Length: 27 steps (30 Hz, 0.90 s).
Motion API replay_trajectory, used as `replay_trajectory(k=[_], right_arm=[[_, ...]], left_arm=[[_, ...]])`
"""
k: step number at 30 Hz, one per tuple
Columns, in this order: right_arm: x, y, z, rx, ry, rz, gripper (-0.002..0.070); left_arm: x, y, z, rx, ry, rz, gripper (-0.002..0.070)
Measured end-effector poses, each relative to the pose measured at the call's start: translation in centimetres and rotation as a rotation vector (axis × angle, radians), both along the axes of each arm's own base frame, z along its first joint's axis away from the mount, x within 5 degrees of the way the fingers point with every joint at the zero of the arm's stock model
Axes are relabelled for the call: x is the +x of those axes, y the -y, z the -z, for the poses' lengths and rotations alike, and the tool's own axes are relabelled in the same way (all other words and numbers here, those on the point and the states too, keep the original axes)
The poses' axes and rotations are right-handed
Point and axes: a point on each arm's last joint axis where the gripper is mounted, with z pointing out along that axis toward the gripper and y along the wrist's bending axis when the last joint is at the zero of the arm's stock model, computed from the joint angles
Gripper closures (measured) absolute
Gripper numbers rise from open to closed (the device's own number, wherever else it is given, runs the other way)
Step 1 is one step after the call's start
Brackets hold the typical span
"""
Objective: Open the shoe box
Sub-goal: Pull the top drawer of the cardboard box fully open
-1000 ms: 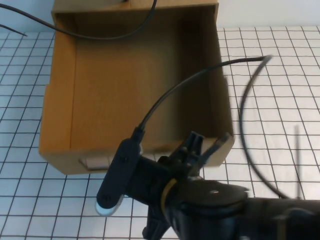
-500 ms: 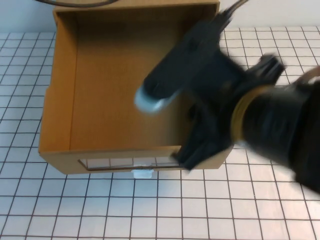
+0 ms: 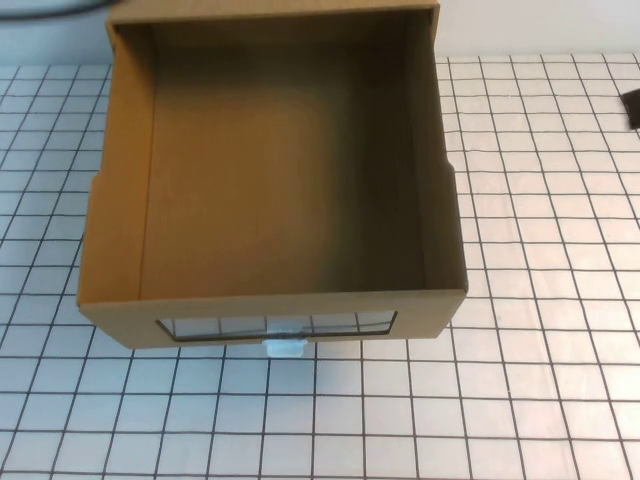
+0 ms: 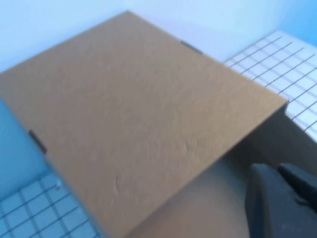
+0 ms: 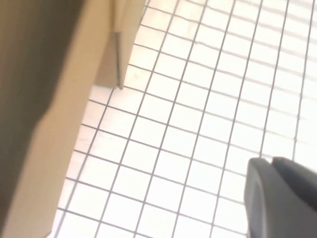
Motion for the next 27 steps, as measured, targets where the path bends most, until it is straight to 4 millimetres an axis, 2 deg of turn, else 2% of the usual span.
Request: replay_trajectory(k=[5,9,11,13,19,23,27], right_arm=[[-1.5,3.6,1.9,0.148,-0.011,0.05,0.0687],[-4.8,4.6,3.9,0.199,0.069,0.051,0.0689],[-7.0,5.0,5.0,0.216,0.128,0.056,0.0689],[-9.2,5.4,5.8,0.232,0.211,0.06,0.0689],[-14.5,6.3,9.2,0.271,0.41,0.068,0.0689],[-16.5,6.5,11.3,0.308,0.456,0.066,0.0689],[-17.7,6.6,12.7,0.356,0.489,0.065,0.0689]], left_arm=[[-4.4,-1.4,2.1,0.011,0.087,-0.052,0.0677],[-8.7,-2.8,4.9,-0.04,0.244,-0.126,0.0677],[-10.8,-3.6,7.5,-0.08,0.32,-0.18,0.0677],[-12.4,-4.3,10.9,-0.108,0.365,-0.228,0.0677],[-17.5,-6.3,20.2,-0.143,0.509,-0.337,0.0677],[-19.4,-6.8,26.2,-0.138,0.485,-0.352,0.0677],[-20.1,-6.9,30.6,-0.154,0.43,-0.358,0.0677]])
